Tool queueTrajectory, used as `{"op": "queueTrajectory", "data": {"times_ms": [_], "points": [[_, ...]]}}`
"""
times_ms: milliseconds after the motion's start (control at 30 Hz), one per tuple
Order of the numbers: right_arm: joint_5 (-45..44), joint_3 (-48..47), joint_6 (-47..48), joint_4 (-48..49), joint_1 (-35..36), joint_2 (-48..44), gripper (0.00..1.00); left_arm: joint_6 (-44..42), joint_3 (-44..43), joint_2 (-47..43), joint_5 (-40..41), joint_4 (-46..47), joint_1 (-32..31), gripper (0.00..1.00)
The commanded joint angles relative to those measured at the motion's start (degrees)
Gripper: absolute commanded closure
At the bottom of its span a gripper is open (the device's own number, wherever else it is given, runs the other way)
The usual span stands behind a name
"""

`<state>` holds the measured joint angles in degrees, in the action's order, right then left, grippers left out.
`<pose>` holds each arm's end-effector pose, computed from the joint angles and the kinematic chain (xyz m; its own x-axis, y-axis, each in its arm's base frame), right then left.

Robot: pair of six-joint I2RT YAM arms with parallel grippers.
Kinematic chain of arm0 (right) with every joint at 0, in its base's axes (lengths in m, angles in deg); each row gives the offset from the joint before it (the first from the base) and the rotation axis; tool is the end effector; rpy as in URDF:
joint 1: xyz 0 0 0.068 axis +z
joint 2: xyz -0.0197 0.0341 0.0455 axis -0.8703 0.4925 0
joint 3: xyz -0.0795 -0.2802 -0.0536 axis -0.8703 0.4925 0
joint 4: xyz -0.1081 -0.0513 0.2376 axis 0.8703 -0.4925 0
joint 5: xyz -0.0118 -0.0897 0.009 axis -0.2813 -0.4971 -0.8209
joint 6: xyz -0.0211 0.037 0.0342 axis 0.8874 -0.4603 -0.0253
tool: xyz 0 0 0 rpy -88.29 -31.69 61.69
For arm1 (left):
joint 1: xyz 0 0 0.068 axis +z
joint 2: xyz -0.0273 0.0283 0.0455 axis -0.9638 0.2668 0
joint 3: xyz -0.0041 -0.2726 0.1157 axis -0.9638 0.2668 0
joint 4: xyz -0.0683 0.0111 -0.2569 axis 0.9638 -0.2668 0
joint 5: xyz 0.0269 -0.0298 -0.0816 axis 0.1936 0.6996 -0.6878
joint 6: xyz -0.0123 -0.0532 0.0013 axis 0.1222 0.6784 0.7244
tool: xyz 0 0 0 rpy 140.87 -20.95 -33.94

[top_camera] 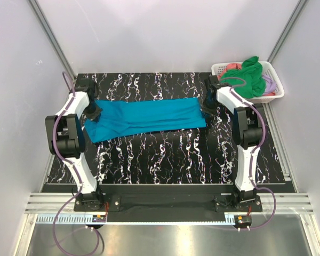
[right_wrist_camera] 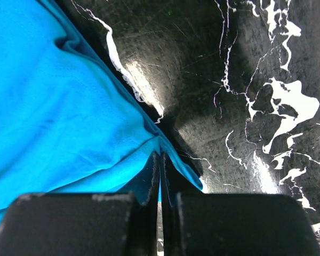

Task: Fold and stack the t-shirts
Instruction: Fold the tshirt

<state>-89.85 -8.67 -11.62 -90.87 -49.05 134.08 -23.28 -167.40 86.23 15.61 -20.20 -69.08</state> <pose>0.4556 0.0907 0.1916 -0.8649 0.4113 -0.2876 0.3821 0.9112 0.1538 0.4013 0.0459 0.2327 -0.6365 -0.6829 -0.3583 -0.7212 0.6917 -0.0373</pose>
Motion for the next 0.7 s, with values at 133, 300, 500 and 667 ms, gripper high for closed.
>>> {"op": "queueTrajectory", "data": {"times_ms": [133,300,500,667], "points": [[-2.70,-5.76,0.40,-5.96,-0.54,4.09,1.00,-4.22,-5.31,1.80,1.46,-1.96,0.44,1.00],[-2.88,-3.12,0.13,-4.55,-0.63,2.60,1.00,-4.66,-7.17,3.56,2.34,-2.49,0.44,1.00],[-2.97,-3.82,1.01,-5.61,-0.63,2.16,0.81,-5.98,-9.27,4.26,2.86,-5.47,0.44,0.87],[1.24,-6.45,4.79,-5.86,0.07,-2.49,0.68,-8.34,-11.73,0.14,4.70,-7.66,0.44,0.44]]}}
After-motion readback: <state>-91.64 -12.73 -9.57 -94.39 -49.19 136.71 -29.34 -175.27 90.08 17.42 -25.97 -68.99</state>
